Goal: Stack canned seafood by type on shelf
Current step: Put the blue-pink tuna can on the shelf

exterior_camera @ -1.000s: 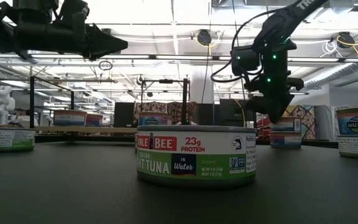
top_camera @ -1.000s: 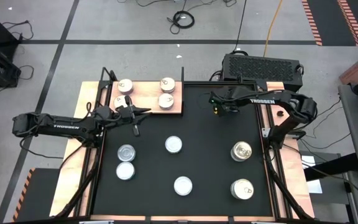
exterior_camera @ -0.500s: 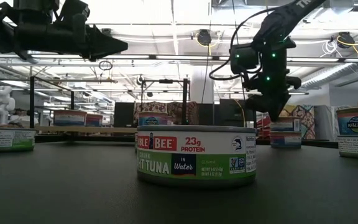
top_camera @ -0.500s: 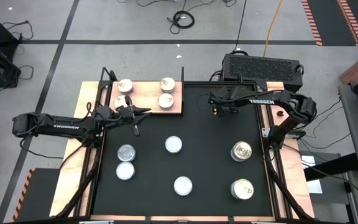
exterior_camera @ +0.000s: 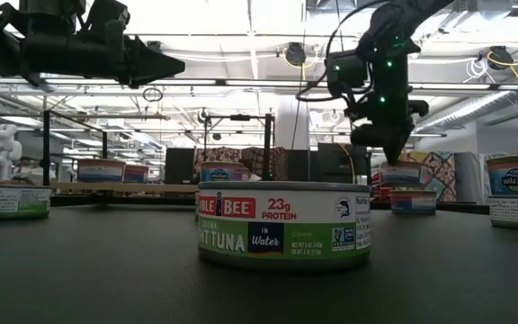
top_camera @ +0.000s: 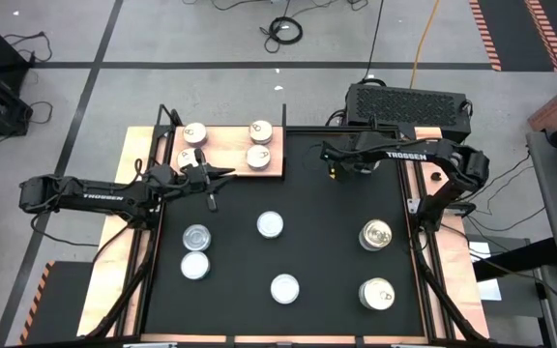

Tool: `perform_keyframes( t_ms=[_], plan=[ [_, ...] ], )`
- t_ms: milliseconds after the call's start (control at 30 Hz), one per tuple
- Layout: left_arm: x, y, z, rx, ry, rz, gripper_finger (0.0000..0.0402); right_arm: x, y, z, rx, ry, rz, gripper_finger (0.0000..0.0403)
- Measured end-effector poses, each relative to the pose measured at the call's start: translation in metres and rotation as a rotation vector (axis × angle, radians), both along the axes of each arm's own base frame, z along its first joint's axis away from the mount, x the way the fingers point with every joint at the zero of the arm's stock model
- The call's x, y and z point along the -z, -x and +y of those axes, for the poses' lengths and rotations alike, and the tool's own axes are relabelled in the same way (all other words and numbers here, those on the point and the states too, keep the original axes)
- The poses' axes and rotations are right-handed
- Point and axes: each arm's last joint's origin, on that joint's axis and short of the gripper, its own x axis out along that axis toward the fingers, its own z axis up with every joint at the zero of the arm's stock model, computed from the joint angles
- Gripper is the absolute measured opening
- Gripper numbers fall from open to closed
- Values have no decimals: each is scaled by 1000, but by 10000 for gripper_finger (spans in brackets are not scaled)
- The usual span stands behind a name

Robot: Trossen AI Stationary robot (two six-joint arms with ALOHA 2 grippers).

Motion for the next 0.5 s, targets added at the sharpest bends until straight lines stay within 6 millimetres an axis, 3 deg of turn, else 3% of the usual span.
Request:
perform_keyframes(
  t_ms=[500],
  plan=[
    [0,0,0,0,0,0,72,-3,-4,22,-39,14,39,0]
  ],
)
